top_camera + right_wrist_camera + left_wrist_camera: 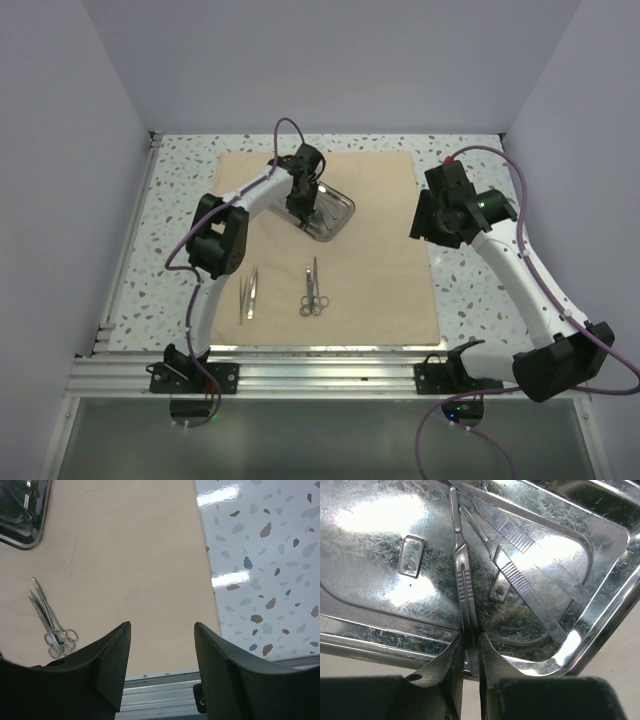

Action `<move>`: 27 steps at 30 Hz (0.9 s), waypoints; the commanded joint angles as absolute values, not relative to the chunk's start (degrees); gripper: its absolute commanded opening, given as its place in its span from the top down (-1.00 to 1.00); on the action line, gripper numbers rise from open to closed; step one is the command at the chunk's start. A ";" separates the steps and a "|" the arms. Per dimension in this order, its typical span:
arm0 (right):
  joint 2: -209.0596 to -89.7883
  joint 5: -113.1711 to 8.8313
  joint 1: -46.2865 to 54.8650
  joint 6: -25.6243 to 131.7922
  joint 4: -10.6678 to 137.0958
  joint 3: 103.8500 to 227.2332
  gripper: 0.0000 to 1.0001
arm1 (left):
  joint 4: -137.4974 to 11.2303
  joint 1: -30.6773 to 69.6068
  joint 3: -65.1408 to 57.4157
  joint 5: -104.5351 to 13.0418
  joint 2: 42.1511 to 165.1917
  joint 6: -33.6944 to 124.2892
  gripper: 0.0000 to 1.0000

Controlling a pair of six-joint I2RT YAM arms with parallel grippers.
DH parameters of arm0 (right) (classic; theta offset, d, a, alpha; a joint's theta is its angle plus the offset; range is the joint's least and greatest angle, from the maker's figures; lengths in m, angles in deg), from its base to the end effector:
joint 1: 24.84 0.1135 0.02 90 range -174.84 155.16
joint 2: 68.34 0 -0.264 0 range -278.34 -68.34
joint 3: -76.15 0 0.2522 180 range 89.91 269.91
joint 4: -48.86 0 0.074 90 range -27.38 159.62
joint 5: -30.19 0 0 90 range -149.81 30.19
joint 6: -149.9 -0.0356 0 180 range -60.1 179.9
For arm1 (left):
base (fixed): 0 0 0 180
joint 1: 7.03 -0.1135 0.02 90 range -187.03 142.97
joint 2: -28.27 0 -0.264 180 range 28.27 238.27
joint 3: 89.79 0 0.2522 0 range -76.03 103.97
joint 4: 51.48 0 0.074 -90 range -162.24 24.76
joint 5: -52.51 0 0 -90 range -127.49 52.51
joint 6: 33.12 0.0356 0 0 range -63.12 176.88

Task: Open and lay out the surgical kit
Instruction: Pick up the medical item from the container.

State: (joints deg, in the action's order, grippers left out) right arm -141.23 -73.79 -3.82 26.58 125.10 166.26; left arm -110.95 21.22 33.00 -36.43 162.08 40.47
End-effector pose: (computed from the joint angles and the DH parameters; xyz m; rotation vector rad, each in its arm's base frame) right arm 0.2263 0.0777 0.3474 0.3597 2.5286 0.0446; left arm 0.4292 -0.2299 0.1525 0.2859 2.8007 -0.1598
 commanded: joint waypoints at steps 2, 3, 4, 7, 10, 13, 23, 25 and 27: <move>-141.12 -72.99 -4.45 27.47 124.14 167.51 -0.14 | -119.11 20.83 27.41 -37.22 176.36 43.96 0.95; -141.03 -72.91 -4.53 27.38 124.14 167.51 -0.14 | -119.20 20.83 27.85 -37.22 176.45 43.96 1.00; -141.12 -72.73 -4.71 27.29 124.14 167.34 -0.14 | -119.46 20.83 28.29 -37.22 176.54 43.87 1.00; -141.38 -72.03 -4.88 26.94 123.97 167.43 -0.13 | -119.82 20.83 30.13 -36.70 175.31 42.91 1.00; -141.64 -70.98 -4.89 26.41 123.70 167.69 -0.12 | -120.43 20.83 33.12 -36.78 173.03 41.41 1.00; -141.64 -70.71 -4.80 25.89 123.61 168.48 -0.10 | -120.87 20.83 36.81 -36.87 170.05 40.53 1.00; -137.70 -70.88 -4.80 23.34 126.07 170.50 -0.08 | -115.96 20.91 34.72 -35.99 158.97 37.02 1.00; -136.46 -72.19 -4.80 22.72 127.30 171.11 -0.08 | -115.25 20.91 34.27 -36.34 156.95 36.40 1.00; -134.80 -72.90 -4.80 22.46 129.05 171.82 -0.06 | -114.81 21.00 34.10 -36.78 155.89 35.70 1.00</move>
State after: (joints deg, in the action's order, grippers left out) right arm -138.78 -71.89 -4.65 23.87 126.19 168.34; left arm -114.60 21.11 34.77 -36.64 160.64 37.70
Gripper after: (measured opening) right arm 0.537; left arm 0.161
